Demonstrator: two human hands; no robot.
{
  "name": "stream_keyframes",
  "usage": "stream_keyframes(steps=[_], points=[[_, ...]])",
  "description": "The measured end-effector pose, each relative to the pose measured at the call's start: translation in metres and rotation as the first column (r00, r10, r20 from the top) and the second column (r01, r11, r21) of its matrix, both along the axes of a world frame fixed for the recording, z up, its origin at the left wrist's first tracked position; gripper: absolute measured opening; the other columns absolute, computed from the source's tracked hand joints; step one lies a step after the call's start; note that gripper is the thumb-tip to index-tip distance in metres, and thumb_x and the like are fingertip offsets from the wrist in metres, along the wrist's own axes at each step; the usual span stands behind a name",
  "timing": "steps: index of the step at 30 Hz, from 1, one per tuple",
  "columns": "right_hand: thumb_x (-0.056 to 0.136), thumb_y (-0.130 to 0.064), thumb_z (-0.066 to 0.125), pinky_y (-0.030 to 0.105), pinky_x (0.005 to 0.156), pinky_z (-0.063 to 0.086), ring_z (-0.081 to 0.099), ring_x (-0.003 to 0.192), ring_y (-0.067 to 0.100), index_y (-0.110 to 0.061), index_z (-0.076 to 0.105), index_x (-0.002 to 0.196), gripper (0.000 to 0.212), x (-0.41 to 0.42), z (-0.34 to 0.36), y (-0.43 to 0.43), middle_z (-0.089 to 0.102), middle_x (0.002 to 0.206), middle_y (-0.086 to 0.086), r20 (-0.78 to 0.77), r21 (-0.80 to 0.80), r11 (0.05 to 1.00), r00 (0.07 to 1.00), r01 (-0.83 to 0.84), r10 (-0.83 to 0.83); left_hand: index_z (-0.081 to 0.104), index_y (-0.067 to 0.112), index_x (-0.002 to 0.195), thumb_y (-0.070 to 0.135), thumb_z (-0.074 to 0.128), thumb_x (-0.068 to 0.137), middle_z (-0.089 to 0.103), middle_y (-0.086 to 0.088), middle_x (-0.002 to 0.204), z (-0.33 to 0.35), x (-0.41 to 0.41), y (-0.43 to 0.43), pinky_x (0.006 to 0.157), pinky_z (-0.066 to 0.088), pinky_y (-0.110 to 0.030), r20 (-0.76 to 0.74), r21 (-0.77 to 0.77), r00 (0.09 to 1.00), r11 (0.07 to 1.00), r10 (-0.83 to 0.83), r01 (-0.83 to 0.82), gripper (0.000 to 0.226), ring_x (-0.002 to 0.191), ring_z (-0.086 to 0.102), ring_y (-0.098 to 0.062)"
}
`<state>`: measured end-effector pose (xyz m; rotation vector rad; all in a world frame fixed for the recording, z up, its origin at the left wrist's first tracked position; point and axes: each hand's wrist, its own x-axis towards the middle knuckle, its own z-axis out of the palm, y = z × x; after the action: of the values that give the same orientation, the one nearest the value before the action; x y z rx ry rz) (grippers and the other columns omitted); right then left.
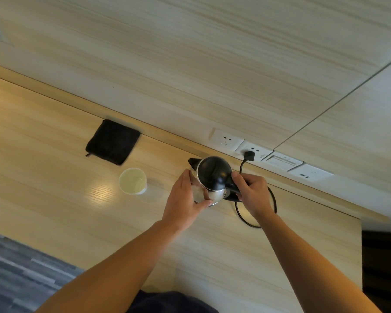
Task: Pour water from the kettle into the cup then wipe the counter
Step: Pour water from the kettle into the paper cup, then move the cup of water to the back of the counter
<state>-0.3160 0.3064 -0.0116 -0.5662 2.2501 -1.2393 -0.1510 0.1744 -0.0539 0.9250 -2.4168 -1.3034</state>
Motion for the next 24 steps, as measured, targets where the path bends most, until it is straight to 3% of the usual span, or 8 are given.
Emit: stream_keyframes(steps=[3, 6, 10, 14, 16, 18, 22, 24], points=[[0.088, -0.061, 0.057, 0.055, 0.059, 0.051, 0.051, 0.051, 0.023, -0.024, 0.069, 0.060, 0.048, -0.003, 0.003, 0.001, 0.055, 0.049, 0.000, -0.005, 0.002, 1.000, 1.000, -0.019, 0.019, 0.046, 0.019, 0.141, 0.044, 0.095, 0.070, 0.062, 0.004, 0.128, 0.001, -0.002, 0.005, 0.098, 0.054, -0.024, -0.002, -0.013, 1.000, 1.000, 0.013, -0.013, 0.089, 0.117, 0.059, -0.011], [0.088, -0.063, 0.053, 0.047, 0.057, 0.049, 0.053, 0.050, 0.025, -0.027, 0.065, 0.058, 0.049, -0.004, 0.008, 0.001, 0.058, 0.052, 0.010, -0.022, 0.022, 0.999, 0.999, -0.044, 0.044, 0.044, 0.018, 0.146, 0.045, 0.093, 0.071, 0.061, 0.003, 0.132, 0.002, -0.002, 0.007, 0.102, 0.054, -0.028, 0.008, 0.002, 1.000, 1.000, 0.026, -0.026, 0.094, 0.122, 0.058, -0.013], [0.091, -0.065, 0.049, 0.057, 0.068, 0.059, 0.065, 0.065, 0.031, -0.019, 0.066, 0.073, 0.052, -0.003, 0.010, 0.003, 0.066, 0.066, 0.010, -0.057, 0.117, 0.991, 0.995, -0.069, 0.076, 0.042, 0.017, 0.148, 0.056, 0.090, 0.071, 0.059, 0.002, 0.136, 0.002, 0.000, 0.006, 0.102, 0.058, -0.034, 0.026, 0.047, 0.999, 0.998, 0.028, -0.029, 0.099, 0.123, 0.057, -0.012], [0.099, -0.049, 0.051, 0.049, 0.084, 0.055, 0.060, 0.093, 0.022, -0.015, 0.063, 0.102, 0.036, 0.004, 0.027, 0.003, 0.067, 0.098, 0.003, -0.397, 0.274, 0.962, 0.911, 0.004, 0.109, 0.034, 0.016, 0.159, 0.059, 0.086, 0.079, 0.052, -0.004, 0.156, 0.013, 0.019, -0.003, 0.120, 0.046, -0.037, 0.054, 0.053, 0.999, 0.999, 0.001, -0.004, 0.105, 0.145, 0.049, -0.018], [0.095, -0.032, 0.059, 0.045, 0.087, 0.053, 0.055, 0.103, 0.024, -0.006, 0.060, 0.115, 0.033, 0.022, 0.045, -0.002, 0.064, 0.110, 0.010, -0.580, 0.195, 0.979, 0.812, 0.067, 0.060, 0.027, 0.013, 0.166, 0.046, 0.086, 0.085, 0.042, -0.007, 0.167, 0.025, 0.041, -0.013, 0.126, 0.038, -0.039, 0.079, 0.062, 0.996, 0.997, 0.037, -0.042, 0.105, 0.154, 0.041, -0.023], [0.090, -0.019, 0.066, 0.039, 0.083, 0.054, 0.058, 0.099, 0.023, -0.006, 0.058, 0.116, 0.029, 0.051, 0.062, -0.016, 0.063, 0.111, 0.010, -0.640, 0.115, 0.993, 0.761, -0.039, 0.104, 0.034, 0.014, 0.163, 0.039, 0.086, 0.087, 0.049, -0.007, 0.161, 0.034, 0.073, -0.032, 0.121, 0.046, -0.047, 0.102, 0.014, 0.990, 0.995, 0.097, -0.099, 0.095, 0.147, 0.050, -0.026], [0.092, -0.032, 0.067, 0.016, 0.081, 0.048, 0.057, 0.100, 0.004, -0.021, 0.055, 0.126, 0.037, 0.111, 0.069, -0.058, 0.053, 0.116, -0.012, -0.381, 0.227, 0.917, 0.836, -0.328, 0.394, 0.044, 0.011, 0.154, 0.031, 0.092, 0.080, 0.056, -0.009, 0.148, 0.039, 0.135, -0.084, 0.111, 0.049, -0.043, 0.184, -0.090, 0.968, 0.984, 0.171, -0.156, 0.091, 0.135, 0.055, -0.028], [0.092, -0.040, 0.071, 0.017, 0.086, 0.047, 0.057, 0.107, 0.005, -0.022, 0.052, 0.134, 0.050, 0.130, 0.053, -0.081, 0.054, 0.124, -0.011, -0.277, 0.283, 0.879, 0.844, -0.385, 0.459, 0.043, 0.010, 0.155, 0.028, 0.094, 0.078, 0.054, -0.010, 0.148, 0.039, 0.154, -0.114, 0.110, 0.042, -0.037, 0.257, -0.092, 0.951, 0.984, 0.169, -0.150, 0.093, 0.136, 0.052, -0.027]])
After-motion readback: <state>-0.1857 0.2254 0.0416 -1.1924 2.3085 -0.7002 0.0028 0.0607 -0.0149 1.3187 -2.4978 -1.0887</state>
